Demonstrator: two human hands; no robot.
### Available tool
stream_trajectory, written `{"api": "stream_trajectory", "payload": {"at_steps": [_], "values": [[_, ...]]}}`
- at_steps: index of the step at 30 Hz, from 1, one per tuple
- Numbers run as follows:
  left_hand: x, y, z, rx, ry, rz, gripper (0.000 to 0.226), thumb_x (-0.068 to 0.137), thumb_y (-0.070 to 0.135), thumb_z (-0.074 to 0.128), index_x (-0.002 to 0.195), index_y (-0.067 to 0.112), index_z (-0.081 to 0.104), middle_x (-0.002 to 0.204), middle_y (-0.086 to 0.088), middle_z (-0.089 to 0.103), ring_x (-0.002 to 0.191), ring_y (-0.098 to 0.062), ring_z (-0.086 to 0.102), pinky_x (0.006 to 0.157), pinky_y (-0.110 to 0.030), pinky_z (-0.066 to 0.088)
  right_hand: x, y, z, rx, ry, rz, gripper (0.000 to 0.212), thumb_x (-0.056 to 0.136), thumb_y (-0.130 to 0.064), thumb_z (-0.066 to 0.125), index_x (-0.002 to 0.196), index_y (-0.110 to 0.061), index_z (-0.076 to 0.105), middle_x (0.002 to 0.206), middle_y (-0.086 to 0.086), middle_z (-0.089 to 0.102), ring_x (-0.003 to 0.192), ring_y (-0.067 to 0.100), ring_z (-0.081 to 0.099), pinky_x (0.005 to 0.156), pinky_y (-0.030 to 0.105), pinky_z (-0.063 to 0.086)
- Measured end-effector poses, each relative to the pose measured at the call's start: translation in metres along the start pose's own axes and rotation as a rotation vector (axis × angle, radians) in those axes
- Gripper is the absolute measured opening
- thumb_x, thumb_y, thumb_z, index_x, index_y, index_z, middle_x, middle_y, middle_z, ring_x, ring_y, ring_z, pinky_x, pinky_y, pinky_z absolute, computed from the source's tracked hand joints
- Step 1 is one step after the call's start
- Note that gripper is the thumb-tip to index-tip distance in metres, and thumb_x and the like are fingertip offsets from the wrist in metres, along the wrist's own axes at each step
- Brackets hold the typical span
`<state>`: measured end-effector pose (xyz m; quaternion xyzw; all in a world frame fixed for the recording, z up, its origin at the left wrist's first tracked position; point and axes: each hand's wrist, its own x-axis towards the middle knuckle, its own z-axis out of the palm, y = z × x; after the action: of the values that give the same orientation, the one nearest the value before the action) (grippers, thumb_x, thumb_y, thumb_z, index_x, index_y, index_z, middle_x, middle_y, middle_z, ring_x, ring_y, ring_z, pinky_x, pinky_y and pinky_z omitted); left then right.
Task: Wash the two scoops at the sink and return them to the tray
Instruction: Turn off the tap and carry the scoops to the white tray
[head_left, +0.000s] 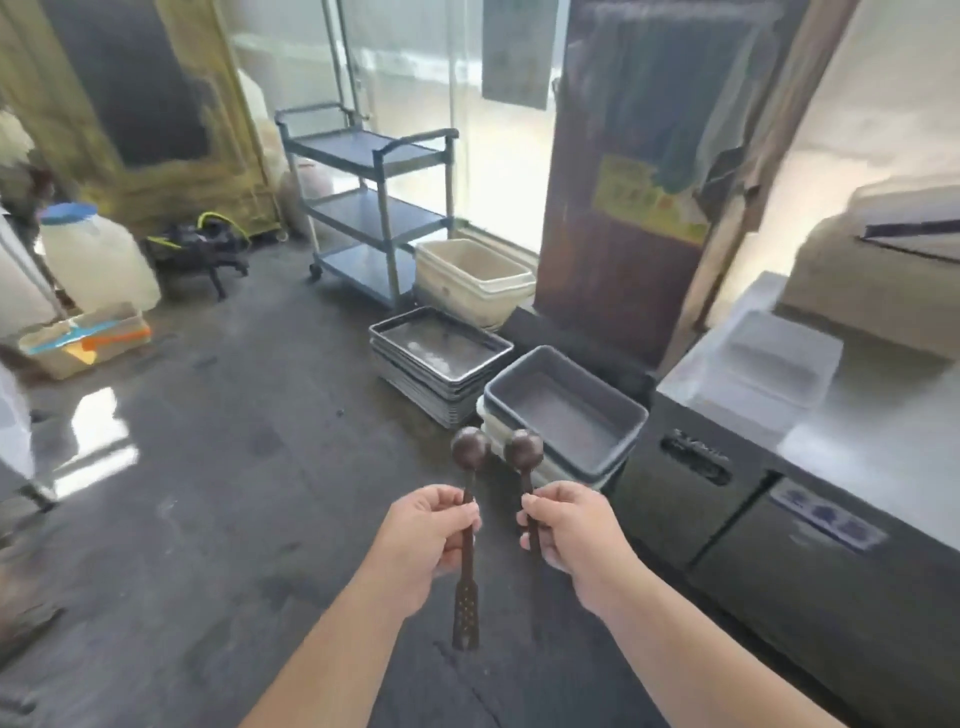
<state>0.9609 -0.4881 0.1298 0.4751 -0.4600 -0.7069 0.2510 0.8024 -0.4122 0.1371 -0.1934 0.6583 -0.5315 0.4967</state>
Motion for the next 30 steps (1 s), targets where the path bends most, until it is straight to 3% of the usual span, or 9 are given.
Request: {"api": "stream_trajectory", "payload": {"at_steps": [5,9,11,14,19,22,25,27,30], "values": [[0.056,0.005,0.137,0.046,-0.201,-0.055,0.011,0.088,0.004,0.064,0.086,0.014,0.060,0.058,0.003,0.045,0.052,-0.011,0.035,0.047,-0.022,0.031,0.022,-0.020,-0.137,0.056,0.247,-0.005,0.008,0.088,-0.009,0.068,0.081,-0.008,0.065,0.065,0.006,0.065,0.045,0.015,0.062,0.048,0.023,0.049],[0.086,0.011,0.220,0.124,-0.320,-0.106,0.008,0.086,0.005,0.067,0.086,0.012,0.064,0.054,0.005,0.051,0.046,-0.008,0.041,0.042,-0.018,0.039,0.030,-0.028,-0.211,0.064,0.422,0.008,0.011,0.086,-0.013,0.071,0.075,-0.010,0.069,0.069,0.007,0.068,0.051,0.011,0.056,0.039,0.016,0.038],[0.106,0.014,0.257,0.174,-0.379,-0.137,0.007,0.085,0.006,0.069,0.087,0.011,0.065,0.053,0.005,0.053,0.046,-0.007,0.043,0.042,-0.019,0.041,0.037,-0.031,-0.240,0.059,0.497,0.028,0.010,0.086,-0.018,0.072,0.077,-0.013,0.071,0.079,0.009,0.072,0.059,0.014,0.053,0.045,0.019,0.035],[0.138,0.021,0.296,0.227,-0.416,-0.140,0.006,0.085,0.008,0.070,0.090,0.010,0.067,0.057,0.003,0.056,0.046,-0.007,0.047,0.041,-0.019,0.042,0.055,-0.040,-0.268,0.080,0.538,0.039,0.011,0.086,-0.019,0.072,0.076,-0.013,0.073,0.080,0.010,0.072,0.061,0.015,0.050,0.050,0.023,0.034],[0.221,0.034,0.360,0.317,-0.468,-0.115,0.005,0.084,0.013,0.072,0.088,0.010,0.071,0.063,-0.001,0.063,0.057,-0.014,0.053,0.047,-0.021,0.047,0.117,-0.058,-0.315,0.144,0.640,0.064,0.014,0.087,-0.020,0.071,0.078,-0.012,0.075,0.076,0.009,0.071,0.060,0.014,0.051,0.045,0.022,0.037],[0.280,0.054,0.392,0.384,-0.516,-0.079,0.005,0.084,0.014,0.073,0.082,0.010,0.070,0.057,0.001,0.058,0.049,-0.011,0.047,0.047,-0.020,0.045,0.167,-0.076,-0.338,0.227,0.681,0.072,0.016,0.090,-0.018,0.068,0.081,-0.006,0.073,0.071,0.009,0.065,0.054,0.012,0.047,0.040,0.019,0.034],[0.338,0.076,0.424,0.466,-0.538,-0.063,0.007,0.082,0.017,0.075,0.080,0.011,0.071,0.062,-0.003,0.065,0.053,-0.013,0.055,0.052,-0.024,0.054,0.213,-0.097,-0.361,0.272,0.746,0.078,0.019,0.092,-0.016,0.066,0.078,-0.004,0.072,0.063,0.007,0.057,0.050,0.013,0.044,0.039,0.020,0.032],[0.371,0.087,0.445,0.537,-0.560,-0.033,0.009,0.082,0.019,0.075,0.082,0.011,0.072,0.067,-0.005,0.071,0.061,-0.017,0.064,0.064,-0.031,0.061,0.243,-0.110,-0.374,0.254,0.802,0.097,0.019,0.091,-0.017,0.066,0.077,-0.007,0.074,0.064,0.008,0.063,0.052,0.013,0.048,0.042,0.021,0.038],[0.414,0.096,0.478,0.620,-0.557,-0.004,0.009,0.081,0.022,0.076,0.079,0.014,0.074,0.066,-0.002,0.074,0.060,-0.013,0.068,0.056,-0.023,0.057,0.283,-0.126,-0.397,0.247,0.869,0.135,0.016,0.091,-0.016,0.066,0.079,-0.008,0.074,0.073,0.011,0.070,0.056,0.014,0.053,0.046,0.022,0.043]]}}
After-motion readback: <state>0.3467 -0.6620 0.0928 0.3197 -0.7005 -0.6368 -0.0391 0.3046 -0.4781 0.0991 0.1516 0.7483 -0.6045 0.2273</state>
